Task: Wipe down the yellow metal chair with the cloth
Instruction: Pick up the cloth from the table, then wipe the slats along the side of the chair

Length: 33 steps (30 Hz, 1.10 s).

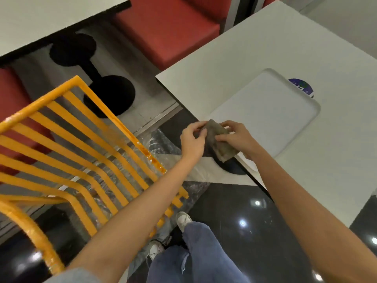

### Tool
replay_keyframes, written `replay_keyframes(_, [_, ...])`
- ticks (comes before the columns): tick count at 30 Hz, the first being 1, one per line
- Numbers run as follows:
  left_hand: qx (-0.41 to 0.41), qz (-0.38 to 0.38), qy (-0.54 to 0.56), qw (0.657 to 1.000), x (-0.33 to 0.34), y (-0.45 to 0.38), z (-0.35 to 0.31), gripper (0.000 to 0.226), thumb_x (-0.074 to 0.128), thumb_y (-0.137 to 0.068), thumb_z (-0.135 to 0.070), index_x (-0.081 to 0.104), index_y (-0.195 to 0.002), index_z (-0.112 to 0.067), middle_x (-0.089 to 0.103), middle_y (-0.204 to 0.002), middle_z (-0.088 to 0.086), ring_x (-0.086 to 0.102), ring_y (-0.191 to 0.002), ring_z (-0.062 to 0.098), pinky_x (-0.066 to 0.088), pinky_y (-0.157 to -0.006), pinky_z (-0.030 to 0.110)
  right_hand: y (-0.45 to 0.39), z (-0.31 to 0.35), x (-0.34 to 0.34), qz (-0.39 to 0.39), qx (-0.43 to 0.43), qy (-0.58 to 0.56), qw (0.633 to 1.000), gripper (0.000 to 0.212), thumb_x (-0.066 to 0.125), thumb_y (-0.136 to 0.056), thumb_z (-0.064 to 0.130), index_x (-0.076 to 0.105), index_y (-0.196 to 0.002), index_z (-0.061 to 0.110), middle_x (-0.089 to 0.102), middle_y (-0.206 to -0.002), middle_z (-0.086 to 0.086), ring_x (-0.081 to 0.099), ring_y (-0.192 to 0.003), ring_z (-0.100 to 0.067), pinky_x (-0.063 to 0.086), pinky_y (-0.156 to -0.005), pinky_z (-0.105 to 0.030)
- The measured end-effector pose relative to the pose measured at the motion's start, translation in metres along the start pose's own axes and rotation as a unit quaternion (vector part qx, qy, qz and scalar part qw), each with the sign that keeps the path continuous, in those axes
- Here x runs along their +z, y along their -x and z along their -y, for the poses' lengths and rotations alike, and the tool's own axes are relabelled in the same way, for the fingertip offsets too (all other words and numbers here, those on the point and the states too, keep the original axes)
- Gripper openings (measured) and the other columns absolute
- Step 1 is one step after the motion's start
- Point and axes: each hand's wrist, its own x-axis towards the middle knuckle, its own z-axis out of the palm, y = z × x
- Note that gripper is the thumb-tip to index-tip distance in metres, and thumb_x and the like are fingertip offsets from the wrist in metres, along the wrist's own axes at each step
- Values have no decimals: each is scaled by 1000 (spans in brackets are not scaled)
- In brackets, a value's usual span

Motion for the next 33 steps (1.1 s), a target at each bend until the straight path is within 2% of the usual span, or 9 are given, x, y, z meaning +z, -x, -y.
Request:
replay_keyframes(7, [-160, -189, 63, 967, -103, 83, 66, 24, 56, -91, 3, 72, -99, -12, 71, -101, 4, 65, -101, 21, 53, -92, 38, 16, 21, 138, 255, 39, 26, 966, 27, 84, -74, 32, 77, -91, 13, 76, -85, -8, 71, -82, -20, 57, -72, -34])
replay_keyframes(11, [-239, -319, 137, 907, -154, 135, 98, 18, 57, -93, 1, 69, -93, -12, 69, -101, 12, 64, -98, 24, 51, -91, 41, 45, 18, 225, 340, 139, -12, 930, 41, 82, -76, 31, 74, -108, 6, 75, -96, -17, 71, -82, -32, 58, -78, -48])
replay_keyframes(15, [-255, -395, 179, 864, -202, 187, 123, 26, 56, -95, -1, 69, -86, -20, 69, -91, 3, 64, -97, 26, 51, -89, 43, 84, 8, 303, 404, 223, -44, 886, 31, 71, -86, 29, 72, -108, 7, 73, -98, -20, 69, -81, -31, 57, -76, -43])
replay_keyframes(18, [-278, -438, 205, 830, -235, 225, 148, 31, 55, -95, 1, 70, -82, -23, 70, -87, -1, 65, -92, 23, 52, -88, 43, 114, -1, 354, 449, 253, -59, 855, 17, 64, -92, 19, 70, -103, 8, 73, -87, -15, 70, -73, -27, 58, -65, -39])
replay_keyframes(22, [-297, -461, 242, 800, -272, 274, 193, 33, 51, -94, 6, 68, -81, -19, 69, -88, 2, 64, -94, 25, 52, -89, 42, 145, -17, 415, 469, 269, -36, 840, 39, 66, -93, 22, 57, -127, 4, 68, -92, -21, 66, -73, -33, 58, -64, -41])
replay_keyframes(26, [-314, -457, 288, 780, -306, 313, 226, 22, 52, -95, 3, 70, -103, -5, 70, -95, -1, 65, -93, 14, 52, -83, 26, 162, -27, 462, 476, 240, 18, 846, 39, 48, -100, 50, 64, -110, 15, 68, -84, -16, 63, -60, -27, 56, -59, -35])
replay_keyframes(28, [-316, -474, 302, 765, -322, 329, 246, 21, 56, -94, -2, 70, -110, -3, 72, -104, 4, 66, -102, 19, 52, -91, 32, 165, -33, 484, 462, 193, 75, 863, 42, 41, -100, 57, 57, -121, 24, 69, -101, -15, 67, -75, -29, 58, -71, -40])
replay_keyframes(30, [-309, -512, 296, 745, -335, 345, 264, 21, 57, -94, -3, 71, -109, -9, 71, -112, 7, 66, -108, 19, 51, -95, 33, 167, -43, 505, 444, 130, 146, 874, 59, 45, -95, 64, 46, -139, 25, 62, -127, -10, 65, -104, -31, 54, -93, -49])
replay_keyframes(33, [-290, -575, 230, 730, -343, 365, 284, 29, 50, -95, 2, 67, -115, -9, 67, -116, 6, 61, -97, -7, 45, -88, 10, 174, -47, 524, 416, 10, 212, 884, 56, 58, -95, 50, 48, -141, 22, 54, -135, 1, 55, -122, -23, 48, -102, -44])
